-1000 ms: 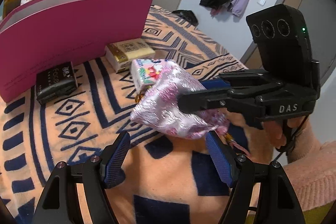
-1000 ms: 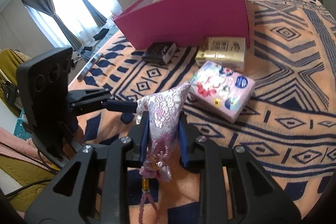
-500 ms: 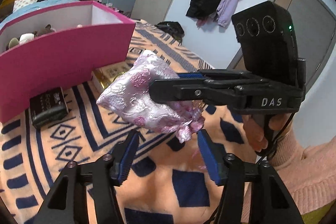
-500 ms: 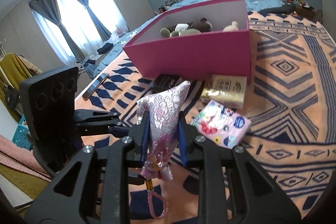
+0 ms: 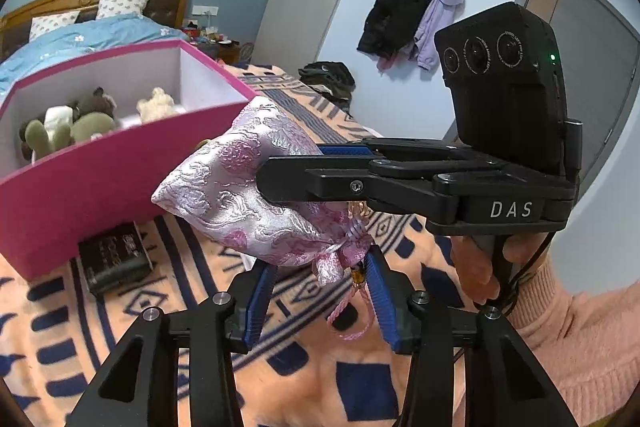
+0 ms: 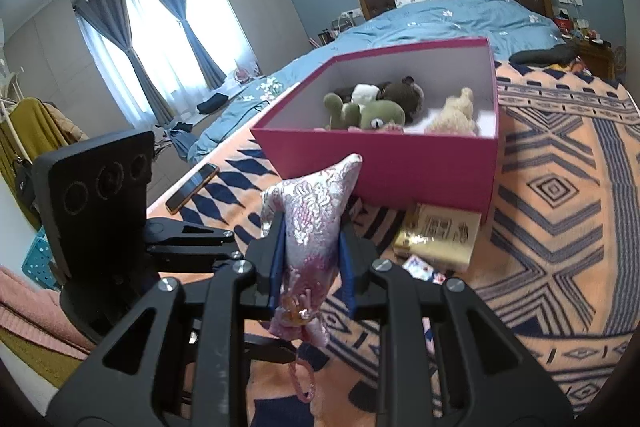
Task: Organize objects
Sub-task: 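Lift the pink pouch with the right gripper toward the box, then lower the pink pouch into the box and open the right gripper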
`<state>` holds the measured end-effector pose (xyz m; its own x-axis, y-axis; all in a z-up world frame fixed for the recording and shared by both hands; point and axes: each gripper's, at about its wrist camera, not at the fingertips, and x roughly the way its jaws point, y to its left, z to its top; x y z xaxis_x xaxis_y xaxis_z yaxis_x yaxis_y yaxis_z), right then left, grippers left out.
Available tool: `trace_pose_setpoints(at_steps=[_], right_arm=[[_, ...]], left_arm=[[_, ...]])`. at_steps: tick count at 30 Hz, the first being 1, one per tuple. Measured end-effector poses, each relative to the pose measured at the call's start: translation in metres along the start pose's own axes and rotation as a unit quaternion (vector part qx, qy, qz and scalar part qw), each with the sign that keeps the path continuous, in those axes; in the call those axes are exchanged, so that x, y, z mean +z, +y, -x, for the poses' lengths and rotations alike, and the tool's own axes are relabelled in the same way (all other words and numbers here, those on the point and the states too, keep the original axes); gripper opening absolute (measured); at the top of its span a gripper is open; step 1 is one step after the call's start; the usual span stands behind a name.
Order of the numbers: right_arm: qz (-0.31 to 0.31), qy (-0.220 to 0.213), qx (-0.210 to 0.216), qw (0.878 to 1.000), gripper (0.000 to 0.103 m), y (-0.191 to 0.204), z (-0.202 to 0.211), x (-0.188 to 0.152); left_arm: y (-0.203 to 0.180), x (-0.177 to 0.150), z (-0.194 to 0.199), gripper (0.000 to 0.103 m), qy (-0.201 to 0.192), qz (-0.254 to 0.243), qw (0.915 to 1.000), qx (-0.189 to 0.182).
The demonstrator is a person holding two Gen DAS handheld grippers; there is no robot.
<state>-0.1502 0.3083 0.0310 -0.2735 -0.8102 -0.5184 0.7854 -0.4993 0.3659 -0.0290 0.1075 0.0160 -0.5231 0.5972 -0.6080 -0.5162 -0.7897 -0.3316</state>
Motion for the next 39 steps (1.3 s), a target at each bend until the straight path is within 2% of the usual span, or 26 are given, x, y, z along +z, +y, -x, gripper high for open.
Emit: trace_pose_setpoints(at_steps=[21,29,39], right_arm=[[0.004,-0.021,0.034,0.999,0.026,-0.010,-0.015,0.057],[0.009,-0.036,0.031,0.999,0.026,-0.016,-0.016,0.087],[-0.001,-0.056,0.016,0.998,0.026,-0.038,-0.024,0.128]], left_arm=[[0.023,0.045,0.009,0.046,-0.025,-0.015,0.9982,0.053],[0.035,0.071,0.014,0.046,-0.039,-0.020,0.9963,0.074],[0.053,0.117,0.005,0.046,-0.046,-0.036,0.9906,0.123]])
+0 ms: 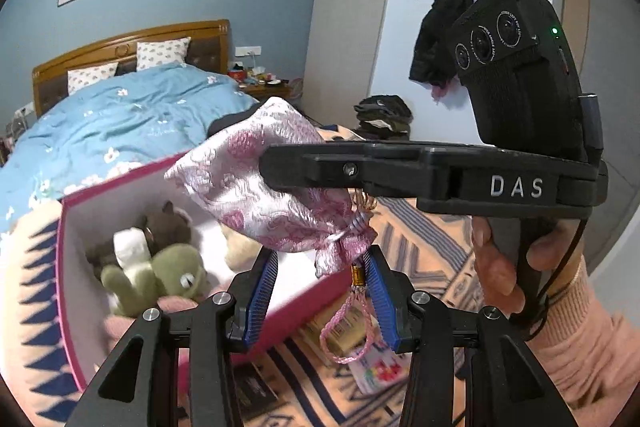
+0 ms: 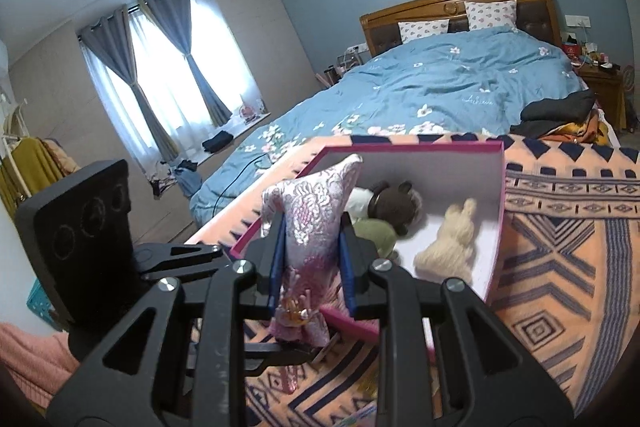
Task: Organize objects
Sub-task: 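Lower the pink pouch into the box and open the right gripper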
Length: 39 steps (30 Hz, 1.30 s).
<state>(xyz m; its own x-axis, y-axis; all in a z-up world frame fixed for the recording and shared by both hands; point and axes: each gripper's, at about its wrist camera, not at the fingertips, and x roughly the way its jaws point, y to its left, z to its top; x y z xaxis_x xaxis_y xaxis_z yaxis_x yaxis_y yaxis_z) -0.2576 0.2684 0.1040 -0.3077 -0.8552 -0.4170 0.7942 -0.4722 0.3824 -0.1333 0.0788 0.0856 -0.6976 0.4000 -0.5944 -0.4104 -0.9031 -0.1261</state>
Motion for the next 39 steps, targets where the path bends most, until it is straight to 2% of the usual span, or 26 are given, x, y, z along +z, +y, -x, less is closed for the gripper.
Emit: trace_pose_setpoints(at_steps=[9,20,25,30,34,37,39], right_arm=[[-0.005,0.006,-0.013,1.000,0.026,-0.026,-0.019,0.033],[-0.027,0.019,-0.037,0.999,0.026,-0.060,-0.050,0.045],[-0.028,0.044,-0.054,0.997,0.026,-0.070,-0.073,0.044],[-0.025,0.077,-0.068,0.994,0.026,-0.077,-0.093,0.039],[-0.009,0.104,-0.098,0.990,0.027,-0.079,-0.108,0.035],[0.001,0.125,-0.137,0.983,0.032,-0.081,-0.118,0.032],[0.000,0.136,-0.148,0.980,0.035,-0.084,-0.122,0.028]], left_arm=[[0.021,0.028,-0.030,0.046,0.012,0.001,0.9994,0.033],[0.044,0.038,-0.068,0.046,0.051,0.020,0.9963,0.066],[0.060,0.033,-0.088,0.046,0.080,0.039,0.9932,0.074],[0.070,0.023,-0.105,0.046,0.120,0.050,0.9859,0.105],[0.073,0.017,-0.112,0.046,0.140,0.054,0.9812,0.121],[0.076,0.015,-0.116,0.046,0.147,0.059,0.9773,0.141],[0.077,0.014,-0.116,0.047,0.148,0.061,0.9770,0.142]])
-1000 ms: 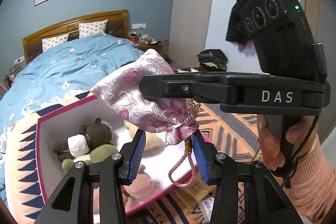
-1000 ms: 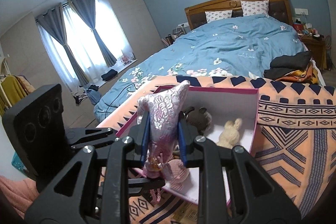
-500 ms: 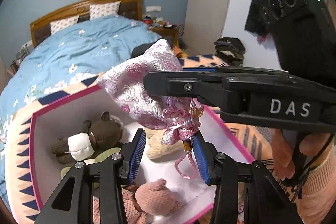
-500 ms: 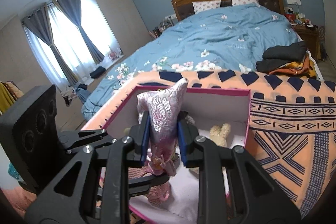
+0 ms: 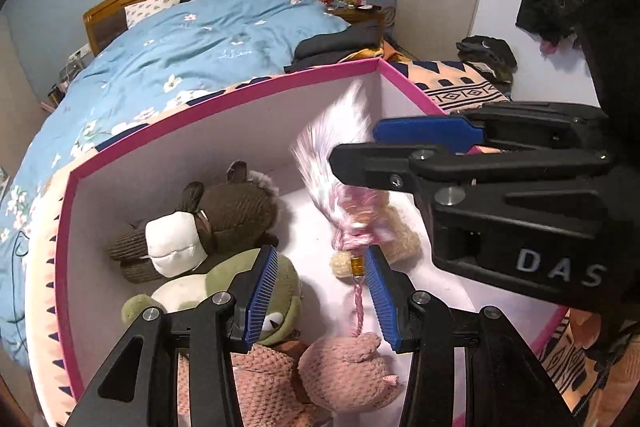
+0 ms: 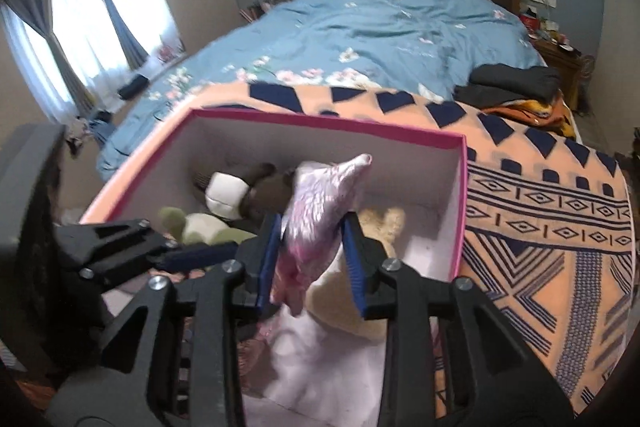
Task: Organize objects
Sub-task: 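Lower the pink pouch into the box and open the right gripper, then move the right gripper down to the floral pink tissue pack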
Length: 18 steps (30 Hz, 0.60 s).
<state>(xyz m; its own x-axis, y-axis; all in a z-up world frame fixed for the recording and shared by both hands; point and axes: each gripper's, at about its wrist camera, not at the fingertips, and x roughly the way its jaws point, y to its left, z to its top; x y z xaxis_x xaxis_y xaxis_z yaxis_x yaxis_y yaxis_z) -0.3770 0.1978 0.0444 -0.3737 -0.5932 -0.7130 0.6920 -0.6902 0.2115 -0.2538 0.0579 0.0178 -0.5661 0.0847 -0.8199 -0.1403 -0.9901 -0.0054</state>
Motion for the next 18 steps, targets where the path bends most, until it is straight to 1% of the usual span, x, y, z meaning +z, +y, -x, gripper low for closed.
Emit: trace_pose_setpoints(at_steps=[2,4,7,9,10,13,15,16,17,18], right_arm=[[-0.005,0.004,-0.011,1.000,0.035,-0.003,-0.003,-0.003],[-0.011,0.005,-0.008,1.000,0.035,-0.007,-0.003,-0.006],[-0.020,0.003,-0.004,1.000,0.035,-0.010,0.003,-0.012],[-0.022,-0.002,-0.002,1.000,0.035,-0.010,0.009,-0.017],[-0.021,-0.007,0.000,1.000,0.035,-0.009,0.014,-0.020],[-0.024,-0.031,0.016,0.999,0.036,-0.006,0.033,-0.028],[-0.024,-0.048,0.024,0.998,0.039,-0.003,0.047,-0.033],[-0.024,-0.059,0.028,0.998,0.045,-0.002,0.054,-0.036],[-0.022,-0.068,0.033,0.997,0.047,0.000,0.061,-0.039],[-0.017,-0.075,0.037,0.996,0.048,0.004,0.067,-0.043]], left_arm=[[0.000,-0.003,0.000,0.051,0.001,0.001,1.0000,0.002],[0.001,-0.005,0.002,0.052,-0.002,0.001,1.0000,0.008],[0.003,-0.009,0.008,0.052,-0.014,0.003,0.9999,0.003],[0.003,-0.012,0.016,0.054,-0.033,-0.001,0.9994,-0.003],[0.002,-0.015,0.021,0.056,-0.043,-0.002,0.9991,-0.008],[0.002,-0.022,0.039,0.057,-0.075,-0.002,0.9970,-0.018],[0.000,-0.029,0.054,0.058,-0.098,-0.002,0.9949,-0.021],[-0.001,-0.033,0.059,0.058,-0.107,-0.001,0.9939,-0.025],[-0.001,-0.036,0.064,0.058,-0.114,0.001,0.9931,-0.029],[-0.003,-0.040,0.070,0.058,-0.120,0.002,0.9923,-0.031]])
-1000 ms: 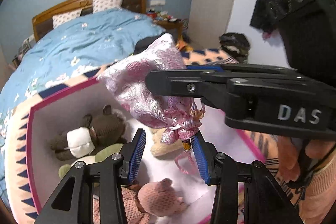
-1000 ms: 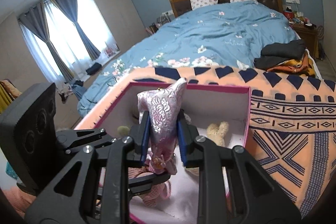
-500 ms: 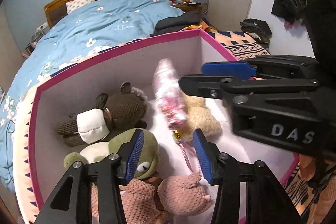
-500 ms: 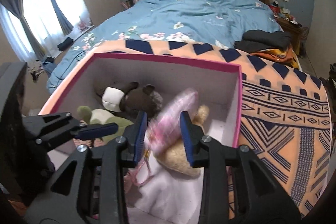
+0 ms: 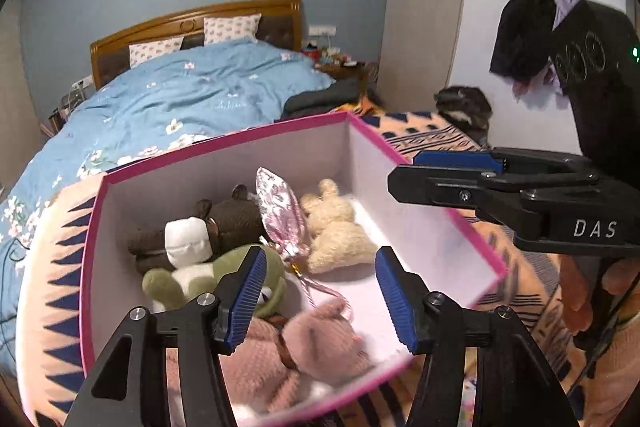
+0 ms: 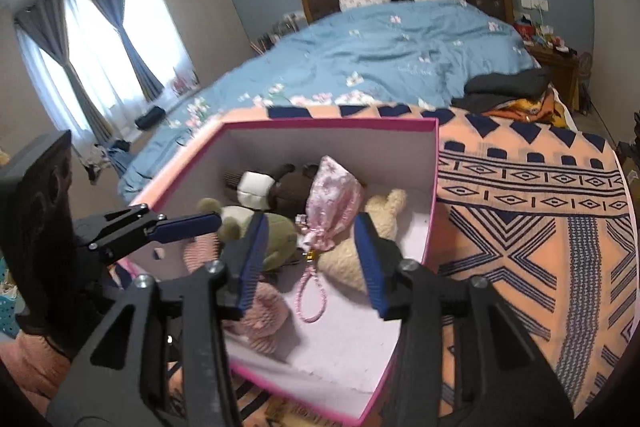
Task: Organize objects
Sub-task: 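Move the right gripper down to the floral pink tissue pack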
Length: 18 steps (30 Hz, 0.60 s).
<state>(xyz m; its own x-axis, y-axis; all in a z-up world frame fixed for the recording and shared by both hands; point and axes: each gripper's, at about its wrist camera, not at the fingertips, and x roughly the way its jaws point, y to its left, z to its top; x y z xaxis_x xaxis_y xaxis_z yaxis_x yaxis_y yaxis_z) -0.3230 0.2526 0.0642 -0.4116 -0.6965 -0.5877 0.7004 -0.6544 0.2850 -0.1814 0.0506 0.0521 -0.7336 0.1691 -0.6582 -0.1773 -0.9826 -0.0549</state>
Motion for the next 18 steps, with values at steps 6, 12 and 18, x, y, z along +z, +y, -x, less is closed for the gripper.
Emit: trace_pose_setpoints(at_steps=[6,12,18], right_arm=[[0.018,-0.022,0.011,1.000,0.048,0.018,0.029,-0.019],[0.026,-0.049,0.023,0.998,0.051,0.032,0.057,-0.043],[0.049,-0.064,0.003,0.997,0.059,0.044,0.072,-0.071]], left_arm=[[-0.015,-0.022,0.026,0.074,-0.028,-0.008,0.9996,-0.004],[-0.025,-0.046,0.044,0.085,-0.044,-0.007,0.9989,-0.017],[-0.037,-0.066,0.054,0.085,-0.049,-0.021,0.9984,-0.019]])
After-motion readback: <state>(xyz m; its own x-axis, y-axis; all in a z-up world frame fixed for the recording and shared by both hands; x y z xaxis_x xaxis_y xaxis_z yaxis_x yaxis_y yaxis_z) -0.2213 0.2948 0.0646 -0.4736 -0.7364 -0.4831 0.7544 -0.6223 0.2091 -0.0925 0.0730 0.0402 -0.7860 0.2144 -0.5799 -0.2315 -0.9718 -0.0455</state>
